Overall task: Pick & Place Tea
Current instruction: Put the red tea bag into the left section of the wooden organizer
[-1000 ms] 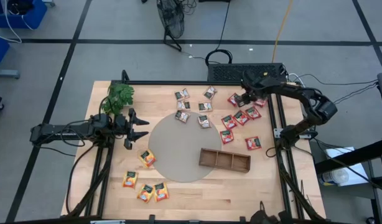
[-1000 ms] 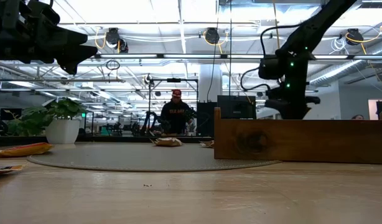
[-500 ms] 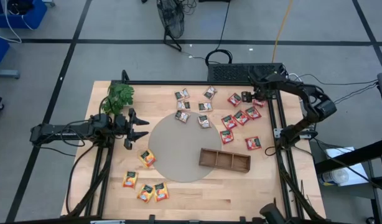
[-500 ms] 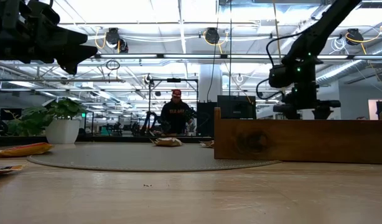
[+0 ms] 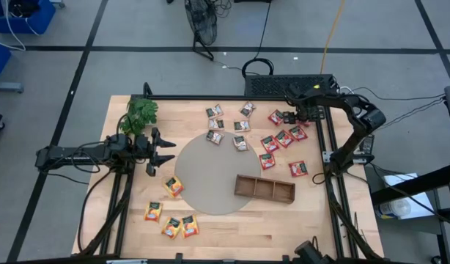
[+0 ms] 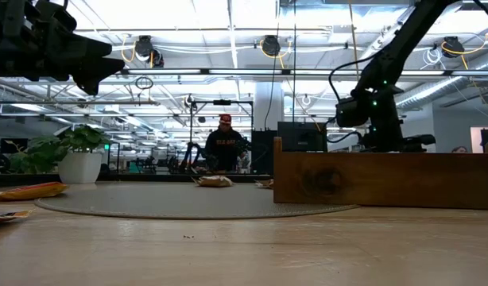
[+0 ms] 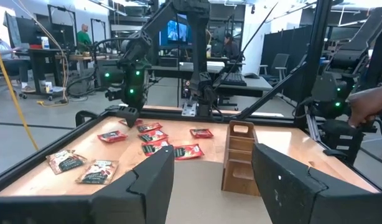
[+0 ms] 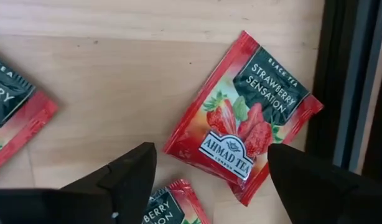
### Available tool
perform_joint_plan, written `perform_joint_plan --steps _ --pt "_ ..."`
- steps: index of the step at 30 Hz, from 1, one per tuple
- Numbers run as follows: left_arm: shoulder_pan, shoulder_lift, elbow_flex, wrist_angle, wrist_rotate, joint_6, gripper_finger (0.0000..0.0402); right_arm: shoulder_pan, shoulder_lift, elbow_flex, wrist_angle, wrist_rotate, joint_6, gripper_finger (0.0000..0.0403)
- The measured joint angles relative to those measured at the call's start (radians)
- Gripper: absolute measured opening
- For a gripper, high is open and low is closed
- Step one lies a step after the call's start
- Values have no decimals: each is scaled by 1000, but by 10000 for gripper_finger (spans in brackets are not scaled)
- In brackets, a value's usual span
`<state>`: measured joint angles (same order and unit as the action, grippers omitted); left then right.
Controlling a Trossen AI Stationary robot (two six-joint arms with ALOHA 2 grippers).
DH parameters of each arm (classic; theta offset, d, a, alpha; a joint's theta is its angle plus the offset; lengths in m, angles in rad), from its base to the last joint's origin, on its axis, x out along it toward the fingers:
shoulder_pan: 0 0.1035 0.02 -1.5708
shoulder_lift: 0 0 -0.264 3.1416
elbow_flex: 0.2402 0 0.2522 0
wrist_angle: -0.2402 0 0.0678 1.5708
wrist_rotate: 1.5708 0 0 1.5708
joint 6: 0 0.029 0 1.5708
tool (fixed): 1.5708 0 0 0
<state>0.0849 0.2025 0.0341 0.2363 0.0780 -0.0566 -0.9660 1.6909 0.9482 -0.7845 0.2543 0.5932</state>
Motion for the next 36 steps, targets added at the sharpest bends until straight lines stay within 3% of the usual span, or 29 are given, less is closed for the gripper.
perform_joint_plan --steps 12,29,36 --pt "0 0 0 0 0 0 214 4 2 8 -18 -147 -53 197" --pt "0 0 0 0 0 0 214 12 2 -2 121 -207 -164 13" --pt "0 0 0 0 0 0 214 80 -9 -3 143 -132 -276 1"
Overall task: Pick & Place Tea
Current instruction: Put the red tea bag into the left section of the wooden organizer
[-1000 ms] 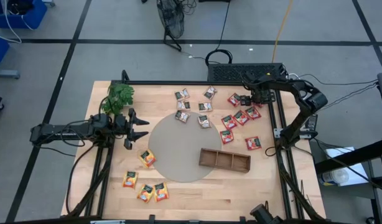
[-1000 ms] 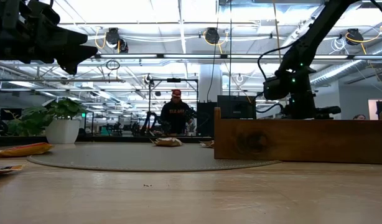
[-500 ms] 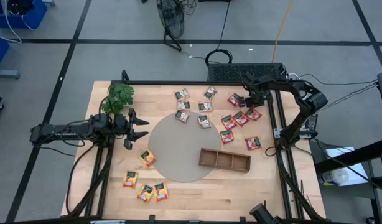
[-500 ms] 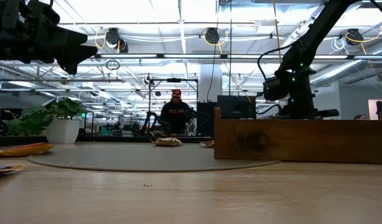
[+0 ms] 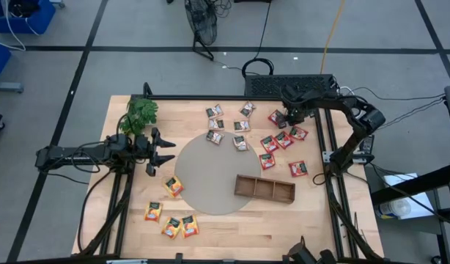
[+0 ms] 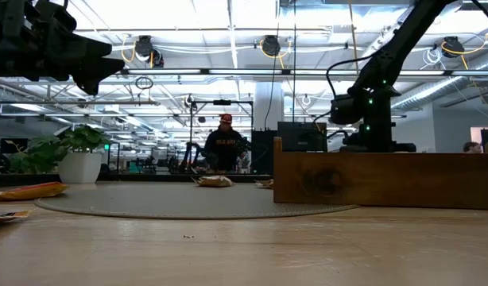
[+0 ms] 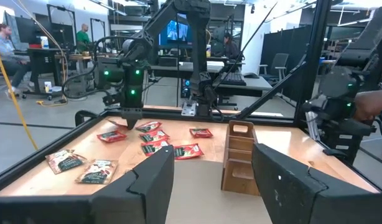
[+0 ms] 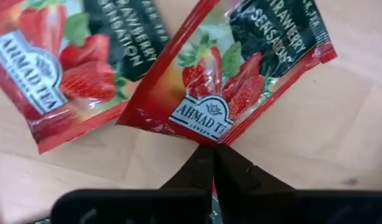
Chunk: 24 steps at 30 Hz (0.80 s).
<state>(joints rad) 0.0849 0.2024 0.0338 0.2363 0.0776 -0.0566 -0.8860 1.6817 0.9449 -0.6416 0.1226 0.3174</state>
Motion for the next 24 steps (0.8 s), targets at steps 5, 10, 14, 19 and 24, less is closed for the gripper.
perform_joint_plan --steps 5,10,14,19,24 --pt "0 0 0 0 0 0 214 100 -76 -4 7 111 -41 0" --pt "0 0 0 0 0 0 214 236 -190 -3 20 175 -43 0" --pt "0 0 0 0 0 0 214 375 -269 -5 30 248 -7 0" --pt "0 0 0 0 0 0 214 608 -345 -44 67 300 45 0" --pt "0 0 0 0 0 0 214 883 -369 -115 199 374 86 0"
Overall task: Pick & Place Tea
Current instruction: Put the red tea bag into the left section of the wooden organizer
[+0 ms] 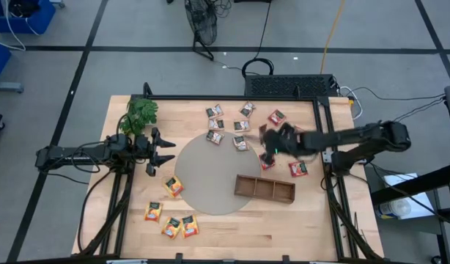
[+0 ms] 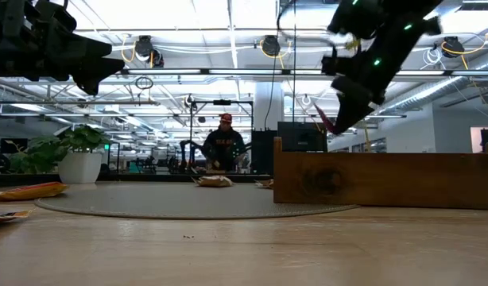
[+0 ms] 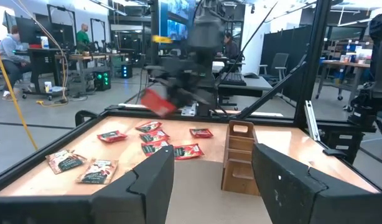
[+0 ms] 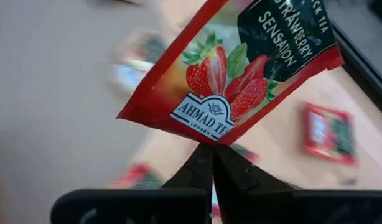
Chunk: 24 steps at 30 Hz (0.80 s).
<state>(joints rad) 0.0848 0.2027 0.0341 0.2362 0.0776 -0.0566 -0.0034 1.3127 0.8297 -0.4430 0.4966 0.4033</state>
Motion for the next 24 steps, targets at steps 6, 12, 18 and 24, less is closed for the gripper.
perform_joint_plan --steps 6,12,18,24 --pt "0 0 0 0 0 0 214 260 1 -44 156 94 40 0" --pt "0 0 0 0 0 0 214 434 19 -73 385 122 45 0" --pt "0 0 0 0 0 0 214 526 138 -83 555 136 26 0" --pt "0 0 0 0 0 0 214 534 286 -83 611 160 15 0"
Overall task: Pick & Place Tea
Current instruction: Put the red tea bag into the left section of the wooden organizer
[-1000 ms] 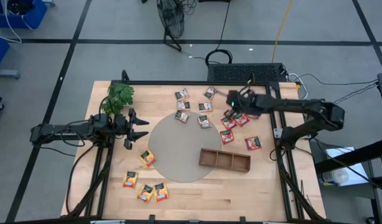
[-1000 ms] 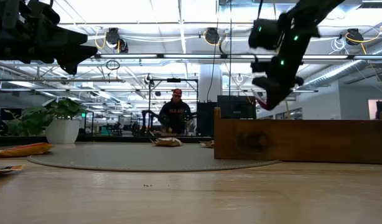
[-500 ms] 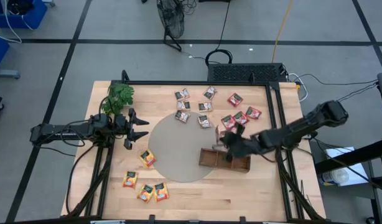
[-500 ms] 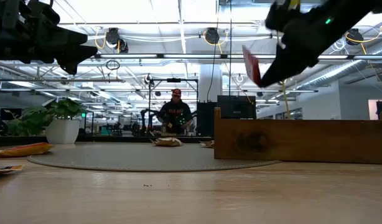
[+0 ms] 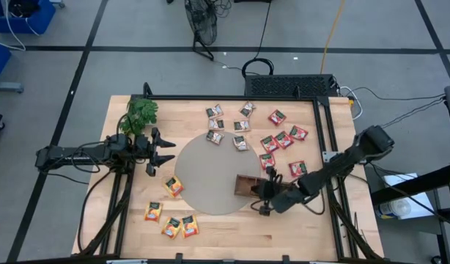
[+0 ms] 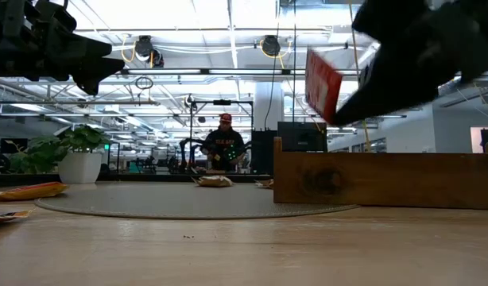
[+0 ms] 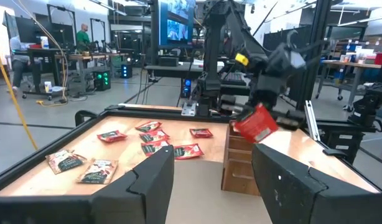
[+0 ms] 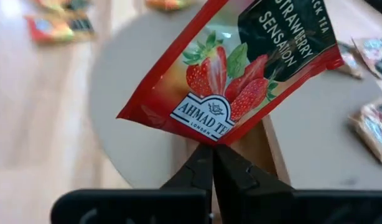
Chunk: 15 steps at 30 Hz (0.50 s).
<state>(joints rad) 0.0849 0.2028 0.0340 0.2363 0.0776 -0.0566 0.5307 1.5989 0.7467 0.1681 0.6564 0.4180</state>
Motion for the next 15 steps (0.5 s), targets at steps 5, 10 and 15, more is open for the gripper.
perform_joint_plan --steps 5,10,15 --pt "0 0 0 0 0 0 214 -19 74 0 16 52 4 0" --pt "0 0 0 0 0 0 214 -20 102 2 37 56 -2 0" --pt "0 0 0 0 0 0 214 -18 103 2 57 51 -79 0"
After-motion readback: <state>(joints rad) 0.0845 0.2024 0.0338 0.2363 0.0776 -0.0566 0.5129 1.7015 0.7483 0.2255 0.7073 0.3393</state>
